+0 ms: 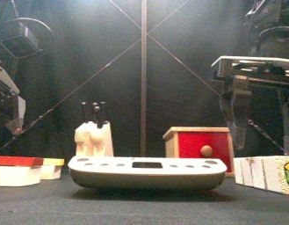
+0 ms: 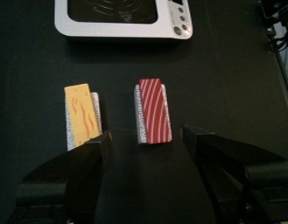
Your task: Grab sushi roll
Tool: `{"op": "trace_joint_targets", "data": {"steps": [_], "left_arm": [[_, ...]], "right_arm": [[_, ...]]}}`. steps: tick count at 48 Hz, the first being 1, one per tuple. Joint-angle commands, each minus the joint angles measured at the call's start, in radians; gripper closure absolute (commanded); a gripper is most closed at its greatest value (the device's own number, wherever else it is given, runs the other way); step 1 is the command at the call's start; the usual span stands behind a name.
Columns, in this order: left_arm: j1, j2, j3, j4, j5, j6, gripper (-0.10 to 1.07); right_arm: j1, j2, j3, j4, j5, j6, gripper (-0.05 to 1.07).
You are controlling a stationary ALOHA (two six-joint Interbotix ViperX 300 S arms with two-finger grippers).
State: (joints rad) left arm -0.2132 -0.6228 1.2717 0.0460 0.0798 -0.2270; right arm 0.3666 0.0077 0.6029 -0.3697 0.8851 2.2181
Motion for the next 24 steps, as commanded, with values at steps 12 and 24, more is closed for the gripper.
{"op": "trace_joint_targets", "data": {"steps": [12,24], "left_arm": [[0.002,-0.021,-0.020,0.023,-0.048,0.005,0.00],[-0.002,-0.078,-0.015,0.023,-0.086,0.005,0.00]], "right_arm": [[0.002,-0.038,-0.014,-0.008,-0.009,-0.002,0.04],[0.003,-0.058,-0.015,-0.028,-0.009,-0.003,0.04]]}}
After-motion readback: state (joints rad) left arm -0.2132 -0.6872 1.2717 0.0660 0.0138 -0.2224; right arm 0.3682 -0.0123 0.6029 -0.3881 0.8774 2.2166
